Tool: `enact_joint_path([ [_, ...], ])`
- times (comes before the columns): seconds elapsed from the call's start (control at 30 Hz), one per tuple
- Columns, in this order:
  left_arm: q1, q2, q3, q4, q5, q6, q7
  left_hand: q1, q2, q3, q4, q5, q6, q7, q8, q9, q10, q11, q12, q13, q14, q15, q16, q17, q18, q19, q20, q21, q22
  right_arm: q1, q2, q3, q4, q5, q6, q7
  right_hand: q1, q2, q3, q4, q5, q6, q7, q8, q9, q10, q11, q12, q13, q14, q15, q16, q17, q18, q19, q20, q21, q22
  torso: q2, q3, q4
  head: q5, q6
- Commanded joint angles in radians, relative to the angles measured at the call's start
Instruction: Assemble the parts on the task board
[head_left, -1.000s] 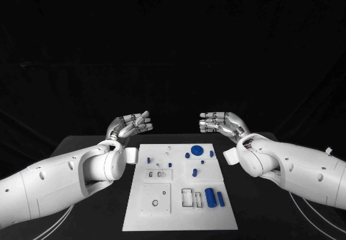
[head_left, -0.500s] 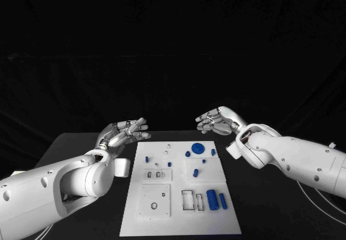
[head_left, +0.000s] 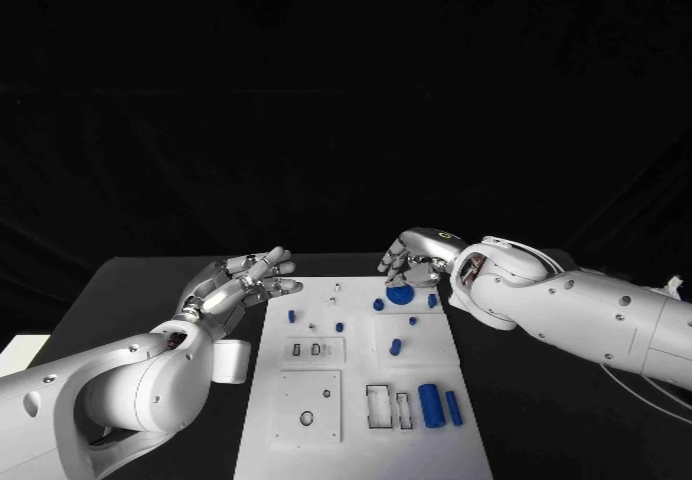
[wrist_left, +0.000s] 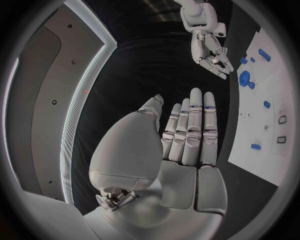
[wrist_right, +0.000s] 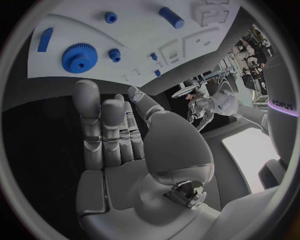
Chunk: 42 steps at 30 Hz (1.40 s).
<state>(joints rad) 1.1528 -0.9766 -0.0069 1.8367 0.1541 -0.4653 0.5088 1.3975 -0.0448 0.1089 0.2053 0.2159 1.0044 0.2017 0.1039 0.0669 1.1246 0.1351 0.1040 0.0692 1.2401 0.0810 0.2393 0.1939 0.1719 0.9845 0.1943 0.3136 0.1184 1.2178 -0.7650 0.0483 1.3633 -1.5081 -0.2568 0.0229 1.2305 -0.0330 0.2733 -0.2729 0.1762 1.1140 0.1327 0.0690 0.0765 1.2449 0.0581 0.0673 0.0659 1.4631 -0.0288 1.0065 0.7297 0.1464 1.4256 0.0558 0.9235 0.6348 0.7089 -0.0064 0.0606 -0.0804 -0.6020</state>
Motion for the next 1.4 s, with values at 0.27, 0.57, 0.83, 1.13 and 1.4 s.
enact_joint_path([
  [0.27,0.005,0.0,0.002,0.008,0.024,0.026,-0.003,0.002,-0.008,0.001,-0.007,-0.001,0.006,0.005,-0.011,-0.002,-0.003,0.009,-0.013,-0.002,-0.015,0.004,-0.014,0.005,0.011,0.005,0.003,0.0,-0.003,0.003,0.015,0.001,0.009,-0.215,0.1,-0.076,-0.015,-0.016,0.026,0.013,-0.006,-0.01,-0.002,-0.005,0.001,-0.027,0.009,-0.006,0.0,0.036,0.01,0.15,0.156,-0.025,-0.025,0.014,0.163,0.176,0.032,-0.0056,0.0213,-0.02,0.006],
  [0.57,0.005,-0.004,0.002,0.012,0.024,0.025,-0.006,0.002,-0.009,0.001,-0.009,-0.001,0.005,0.006,-0.013,-0.002,-0.004,0.01,-0.015,-0.003,-0.017,0.005,-0.016,0.006,0.011,0.006,0.004,0.0,-0.003,0.003,0.025,0.001,0.008,-0.252,0.139,-0.089,-0.013,-0.021,0.037,0.022,-0.008,-0.011,-0.002,-0.005,0.002,-0.028,0.011,-0.005,0.001,0.035,0.011,0.199,0.209,-0.03,-0.034,0.02,0.219,0.238,0.038,-0.0085,0.0303,-0.027,0.003],
  [0.83,0.005,-0.006,0.002,0.013,0.024,0.025,-0.007,0.002,-0.009,0.001,-0.009,-0.001,0.004,0.007,-0.014,-0.002,-0.005,0.01,-0.016,-0.003,-0.019,0.006,-0.017,0.006,0.011,0.006,0.004,0.0,-0.004,0.002,0.033,0.001,-0.001,-0.274,0.184,-0.101,-0.013,-0.024,0.041,0.028,-0.011,-0.01,-0.003,-0.005,0.002,-0.029,0.011,-0.006,0.0,0.035,0.012,0.219,0.231,-0.032,-0.038,0.022,0.243,0.265,0.044,-0.009,0.0336,-0.03,0.004],
  [1.13,0.005,-0.009,0.002,0.014,0.024,0.024,-0.009,0.002,-0.01,0.001,-0.01,-0.001,0.002,0.008,-0.016,-0.002,-0.007,0.011,-0.018,-0.003,-0.02,0.006,-0.018,0.007,0.011,0.007,0.004,0.0,-0.004,-0.001,0.042,0.0,-0.017,-0.29,0.196,-0.106,-0.011,-0.021,0.046,0.032,-0.011,-0.008,-0.002,-0.004,0.003,-0.028,0.011,-0.005,0.0,0.035,0.012,0.23,0.244,-0.033,-0.038,0.022,0.255,0.279,0.048,-0.0092,0.0394,-0.032,0.001],
  [1.4,0.005,-0.01,0.002,0.011,0.024,0.025,-0.013,0.001,-0.01,0.001,-0.01,-0.001,0.001,0.008,-0.017,-0.002,-0.008,0.012,-0.02,-0.003,-0.02,0.007,-0.019,0.008,0.011,0.007,0.005,0.0,-0.004,-0.001,0.044,0.0,-0.022,-0.296,0.203,-0.106,-0.005,-0.012,0.059,0.039,-0.013,-0.002,-0.003,-0.003,0.004,-0.024,0.01,-0.005,0.001,0.034,0.012,0.241,0.252,-0.034,-0.042,0.023,0.27,0.293,0.051,-0.0111,0.0415,-0.035,0.001],
])
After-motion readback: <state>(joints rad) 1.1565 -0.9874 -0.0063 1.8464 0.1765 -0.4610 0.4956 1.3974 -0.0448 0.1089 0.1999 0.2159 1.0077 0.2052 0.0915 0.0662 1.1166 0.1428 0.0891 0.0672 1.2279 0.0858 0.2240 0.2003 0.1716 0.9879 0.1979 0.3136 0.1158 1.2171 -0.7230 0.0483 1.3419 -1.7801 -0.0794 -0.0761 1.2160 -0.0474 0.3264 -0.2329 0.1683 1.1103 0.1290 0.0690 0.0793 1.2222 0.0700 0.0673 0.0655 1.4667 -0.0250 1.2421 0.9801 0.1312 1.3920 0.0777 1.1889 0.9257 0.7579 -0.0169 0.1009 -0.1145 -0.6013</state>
